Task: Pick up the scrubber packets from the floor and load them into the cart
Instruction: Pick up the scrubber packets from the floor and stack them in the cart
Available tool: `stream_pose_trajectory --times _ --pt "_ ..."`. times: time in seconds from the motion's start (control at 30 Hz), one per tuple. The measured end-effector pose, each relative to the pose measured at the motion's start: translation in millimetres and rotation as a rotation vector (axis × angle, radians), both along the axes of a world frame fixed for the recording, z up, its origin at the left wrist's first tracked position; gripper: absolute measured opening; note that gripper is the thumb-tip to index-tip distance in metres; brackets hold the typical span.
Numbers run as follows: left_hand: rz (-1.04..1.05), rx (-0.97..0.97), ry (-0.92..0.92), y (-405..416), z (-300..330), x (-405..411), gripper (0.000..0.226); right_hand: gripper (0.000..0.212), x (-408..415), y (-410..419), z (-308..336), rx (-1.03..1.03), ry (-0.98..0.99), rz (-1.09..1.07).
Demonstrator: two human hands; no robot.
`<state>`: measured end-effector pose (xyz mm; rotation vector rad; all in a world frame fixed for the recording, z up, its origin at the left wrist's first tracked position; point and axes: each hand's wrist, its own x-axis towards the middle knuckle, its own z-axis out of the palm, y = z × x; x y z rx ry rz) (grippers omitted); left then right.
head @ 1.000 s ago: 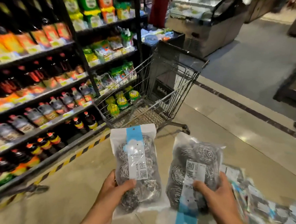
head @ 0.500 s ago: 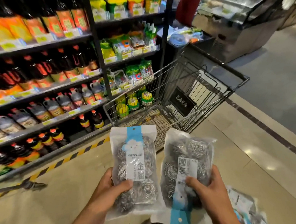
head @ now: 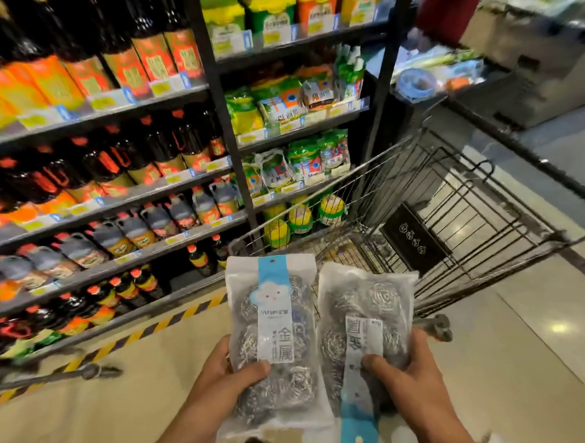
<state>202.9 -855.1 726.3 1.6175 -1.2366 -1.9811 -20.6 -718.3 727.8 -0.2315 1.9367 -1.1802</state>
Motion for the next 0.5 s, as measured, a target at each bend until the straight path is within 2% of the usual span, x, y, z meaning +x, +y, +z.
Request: stream_pose_trajectory --times 0.2,0.4,0.5 --pt "-0.1 0.028 -0.018 -82 -22 -25 0.046 0.05 -6 -62 -18 0.008 -0.051 -0.108" --pt "-0.336 0.021 -0.006 -166 -28 -49 0.045 0.049 3 -107 -31 0.007 -0.063 -0.286" --pt "-0.477 0.027 -0.042 -200 -33 -67 0.053 0.054 5 -118 -43 0.031 -0.077 -0.37"
